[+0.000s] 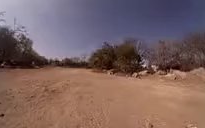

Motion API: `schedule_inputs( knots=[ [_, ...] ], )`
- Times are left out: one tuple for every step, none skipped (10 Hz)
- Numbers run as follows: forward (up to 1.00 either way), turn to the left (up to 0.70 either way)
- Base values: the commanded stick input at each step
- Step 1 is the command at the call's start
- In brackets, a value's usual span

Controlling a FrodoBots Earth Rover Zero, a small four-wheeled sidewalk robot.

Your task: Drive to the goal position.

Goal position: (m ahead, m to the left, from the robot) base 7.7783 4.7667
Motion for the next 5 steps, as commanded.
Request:
schedule_inputs(
  knots=[
    [0.50,0.00],
    [0.50,0.00],
    [0.50,0.00],
    [0.50,0.00],
    [0.50,0.00]
  ],
)
